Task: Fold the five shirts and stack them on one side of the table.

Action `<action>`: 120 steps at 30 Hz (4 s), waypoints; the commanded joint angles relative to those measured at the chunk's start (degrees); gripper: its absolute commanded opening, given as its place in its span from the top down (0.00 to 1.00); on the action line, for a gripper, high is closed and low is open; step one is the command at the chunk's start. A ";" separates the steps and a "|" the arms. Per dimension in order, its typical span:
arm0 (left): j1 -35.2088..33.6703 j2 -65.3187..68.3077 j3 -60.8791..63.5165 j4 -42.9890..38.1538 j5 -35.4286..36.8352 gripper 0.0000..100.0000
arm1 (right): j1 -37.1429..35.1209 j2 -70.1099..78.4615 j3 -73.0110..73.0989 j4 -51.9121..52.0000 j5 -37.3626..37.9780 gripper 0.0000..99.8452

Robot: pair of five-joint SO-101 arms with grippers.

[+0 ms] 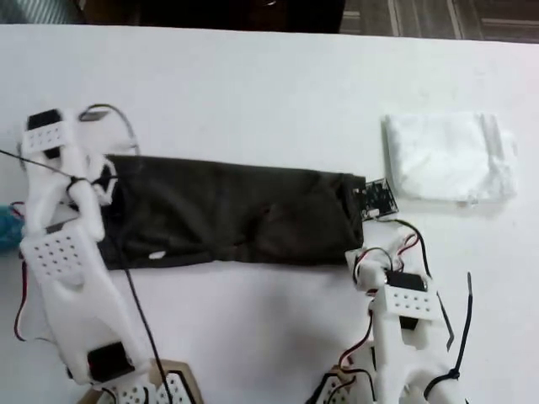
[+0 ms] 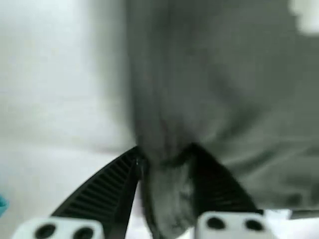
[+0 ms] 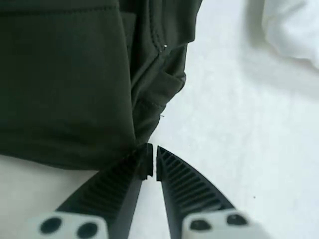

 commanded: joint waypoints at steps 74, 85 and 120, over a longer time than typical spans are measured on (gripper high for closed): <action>52.57 -33.41 18.59 -19.43 9.85 0.97 | 0.48 -2.07 -0.26 -1.10 -0.62 0.98; 52.22 -33.41 19.03 -19.52 9.85 0.87 | 0.22 -2.07 -0.26 -1.10 -0.62 0.98; -7.03 -54.07 28.09 -3.96 -2.11 0.97 | 0.13 -3.47 -0.53 1.45 -0.09 0.98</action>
